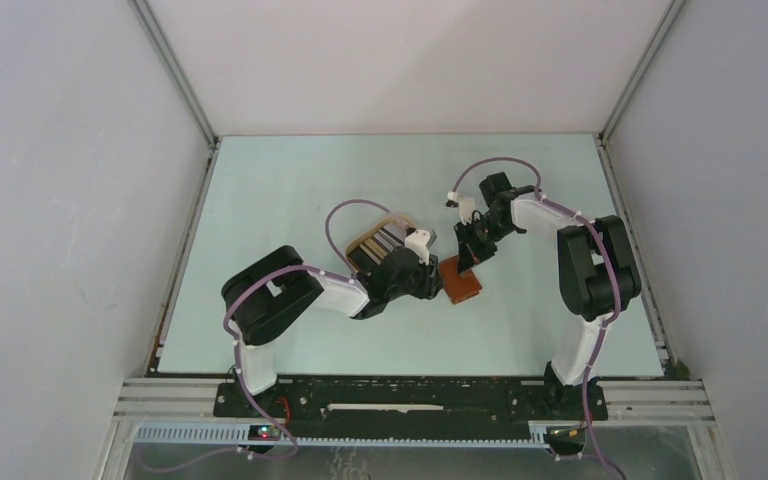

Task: Put the credit cards into the card holder
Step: Close the card holder at the center of the board.

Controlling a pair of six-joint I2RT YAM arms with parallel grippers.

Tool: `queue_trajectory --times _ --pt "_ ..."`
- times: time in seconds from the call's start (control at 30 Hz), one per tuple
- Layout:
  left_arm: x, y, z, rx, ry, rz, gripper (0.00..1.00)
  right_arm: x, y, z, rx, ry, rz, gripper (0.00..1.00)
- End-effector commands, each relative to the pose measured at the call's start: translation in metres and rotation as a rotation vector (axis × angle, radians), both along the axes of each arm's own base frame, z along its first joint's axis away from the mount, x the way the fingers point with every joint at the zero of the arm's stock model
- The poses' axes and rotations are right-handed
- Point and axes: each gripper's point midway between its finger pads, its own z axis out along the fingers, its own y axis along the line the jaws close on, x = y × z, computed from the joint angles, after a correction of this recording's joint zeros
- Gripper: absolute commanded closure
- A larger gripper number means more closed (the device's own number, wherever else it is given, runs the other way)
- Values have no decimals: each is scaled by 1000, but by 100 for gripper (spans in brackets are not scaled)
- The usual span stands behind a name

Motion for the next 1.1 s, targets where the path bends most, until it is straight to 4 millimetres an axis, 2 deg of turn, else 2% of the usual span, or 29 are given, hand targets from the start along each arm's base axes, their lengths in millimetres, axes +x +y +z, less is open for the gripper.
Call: queue_trajectory --times 0.0,0.33,0.57,0.73,1.07 --pt "4 -15 25 -71 -51 -24 58 -7 -9 -16 -69 31 5 100" --pt "2 -11 36 -112 -88 -22 57 -9 -13 -18 -60 48 -3 100" --pt "0 -10 43 -136 -105 -27 57 -8 -2 -4 26 29 24 99" --pt "0 -8 46 -146 -116 -22 57 -6 8 17 102 -4 61 78" --pt "-3 -3 54 -176 -145 -18 56 -9 19 57 211 -102 139 49"
